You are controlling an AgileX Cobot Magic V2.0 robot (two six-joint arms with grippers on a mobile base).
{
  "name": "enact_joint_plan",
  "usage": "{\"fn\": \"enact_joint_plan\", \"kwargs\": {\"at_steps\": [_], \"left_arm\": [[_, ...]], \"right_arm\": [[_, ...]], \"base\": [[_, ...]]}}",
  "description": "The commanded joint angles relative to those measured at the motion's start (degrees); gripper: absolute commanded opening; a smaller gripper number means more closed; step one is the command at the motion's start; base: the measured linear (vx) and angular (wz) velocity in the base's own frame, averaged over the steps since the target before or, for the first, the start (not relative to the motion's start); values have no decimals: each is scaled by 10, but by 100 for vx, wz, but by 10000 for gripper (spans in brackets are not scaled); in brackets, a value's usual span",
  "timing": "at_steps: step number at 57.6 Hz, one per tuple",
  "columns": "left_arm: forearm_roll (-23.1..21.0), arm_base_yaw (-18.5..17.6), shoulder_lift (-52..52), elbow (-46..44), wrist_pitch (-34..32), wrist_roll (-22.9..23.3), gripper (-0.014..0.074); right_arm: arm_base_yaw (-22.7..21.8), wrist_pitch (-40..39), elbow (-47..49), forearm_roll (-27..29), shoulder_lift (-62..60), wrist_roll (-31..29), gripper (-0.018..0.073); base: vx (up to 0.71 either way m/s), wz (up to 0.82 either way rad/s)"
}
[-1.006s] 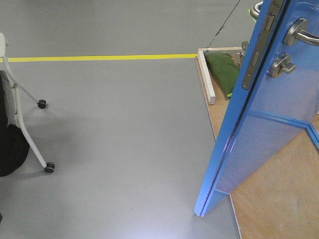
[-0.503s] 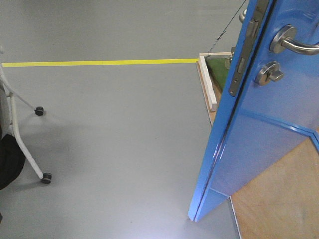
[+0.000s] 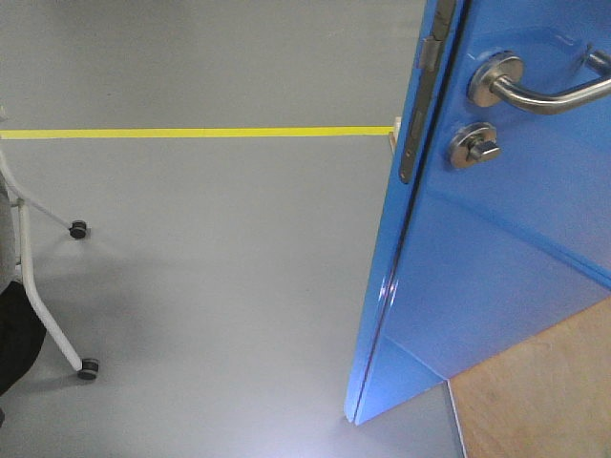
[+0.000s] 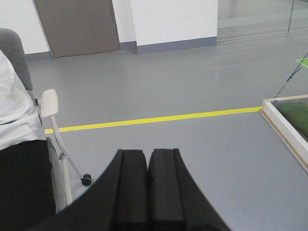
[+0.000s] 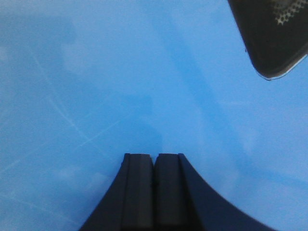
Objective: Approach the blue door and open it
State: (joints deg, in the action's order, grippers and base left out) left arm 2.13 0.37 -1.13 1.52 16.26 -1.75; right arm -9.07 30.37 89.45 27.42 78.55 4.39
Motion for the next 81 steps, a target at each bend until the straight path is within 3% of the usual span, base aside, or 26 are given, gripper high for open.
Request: {"fn": "enact_joint_plan", "kwargs": {"at_steps": [1,81], "left_arm": [[-5,-1,-4,3,-49,1,70],[-5,-1,-4,3,-49,1,70]], "right_arm": [[2,-52,18,12,-6,-6,2],[2,-54,18,12,-6,-6,2]], "base": [[22,8],[12,5]]}}
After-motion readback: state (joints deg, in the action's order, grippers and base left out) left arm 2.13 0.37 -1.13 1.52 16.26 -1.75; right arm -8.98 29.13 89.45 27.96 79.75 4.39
